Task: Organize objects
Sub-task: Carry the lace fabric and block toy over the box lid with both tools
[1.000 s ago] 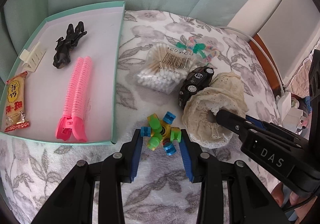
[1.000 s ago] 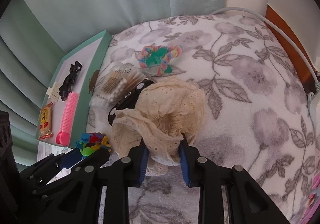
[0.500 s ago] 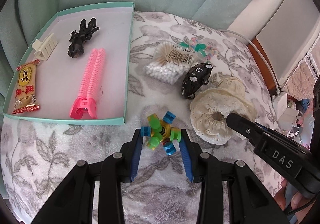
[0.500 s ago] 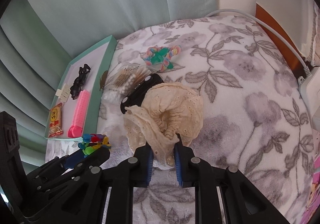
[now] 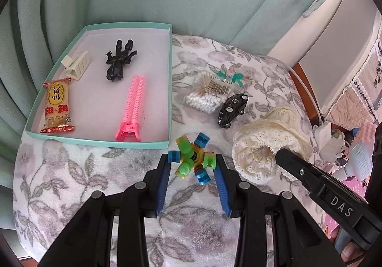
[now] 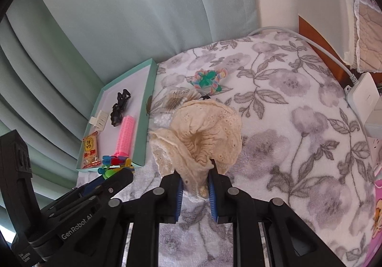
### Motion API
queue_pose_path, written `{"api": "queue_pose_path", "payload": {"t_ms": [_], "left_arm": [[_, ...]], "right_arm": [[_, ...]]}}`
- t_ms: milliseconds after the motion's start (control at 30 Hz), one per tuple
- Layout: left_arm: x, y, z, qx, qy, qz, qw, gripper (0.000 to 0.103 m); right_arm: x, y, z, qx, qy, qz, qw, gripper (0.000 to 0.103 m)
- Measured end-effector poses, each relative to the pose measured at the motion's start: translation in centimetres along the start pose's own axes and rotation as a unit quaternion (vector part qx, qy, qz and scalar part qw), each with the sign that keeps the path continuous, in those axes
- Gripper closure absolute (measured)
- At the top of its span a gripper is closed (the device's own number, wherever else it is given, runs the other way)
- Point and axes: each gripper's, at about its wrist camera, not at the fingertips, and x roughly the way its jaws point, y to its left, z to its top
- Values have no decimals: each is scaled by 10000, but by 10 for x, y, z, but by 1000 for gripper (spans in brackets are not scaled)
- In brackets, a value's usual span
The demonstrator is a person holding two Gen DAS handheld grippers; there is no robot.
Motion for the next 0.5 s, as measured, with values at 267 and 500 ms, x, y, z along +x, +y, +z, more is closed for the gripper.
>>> {"api": "queue_pose_path", "payload": {"t_ms": [267,500], "left_arm": [[-19,11,6,-109,-195,35,9997,65],[-36,21,14,-208,-394,88,9990,65]], "right_arm": [[-16,21,6,-205,-177,37,9996,83],[-22,38,12,-372,-268,89,9989,83]]}}
